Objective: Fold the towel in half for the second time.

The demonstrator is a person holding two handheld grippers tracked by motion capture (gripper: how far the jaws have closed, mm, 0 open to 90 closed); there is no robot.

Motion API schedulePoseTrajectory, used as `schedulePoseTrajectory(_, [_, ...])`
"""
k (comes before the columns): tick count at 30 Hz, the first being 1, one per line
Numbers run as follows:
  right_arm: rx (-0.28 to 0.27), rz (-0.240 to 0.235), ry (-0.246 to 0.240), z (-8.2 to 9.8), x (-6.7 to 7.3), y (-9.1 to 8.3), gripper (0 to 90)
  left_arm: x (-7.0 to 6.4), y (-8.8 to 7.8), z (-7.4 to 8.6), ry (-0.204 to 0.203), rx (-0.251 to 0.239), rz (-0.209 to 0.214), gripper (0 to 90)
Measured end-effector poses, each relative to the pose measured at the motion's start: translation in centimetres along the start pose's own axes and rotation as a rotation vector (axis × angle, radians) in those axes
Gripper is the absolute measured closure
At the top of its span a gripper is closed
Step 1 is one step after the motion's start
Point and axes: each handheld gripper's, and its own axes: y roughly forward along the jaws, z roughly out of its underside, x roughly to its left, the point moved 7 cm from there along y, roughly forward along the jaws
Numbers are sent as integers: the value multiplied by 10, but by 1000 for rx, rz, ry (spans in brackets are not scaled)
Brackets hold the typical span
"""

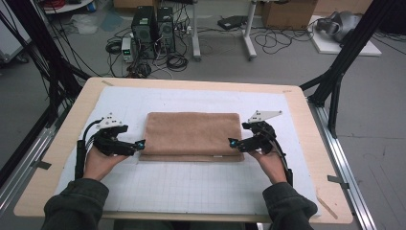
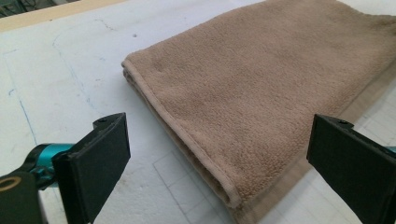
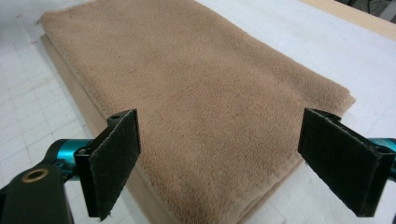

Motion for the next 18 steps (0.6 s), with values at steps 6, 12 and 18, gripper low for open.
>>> schedulePoseTrajectory(6, [-7,7,-4,7,2,-9,123,-4,-6,7,3,-3,3,64])
schedulePoseTrajectory(12, [-15,7,5,17,5,-18,123,-8,-12,15,7,1,14,64])
schedulePoseTrajectory(18, [-16,7,-4,25,11,-25,123,-14,-20,20,7,-8,20,64])
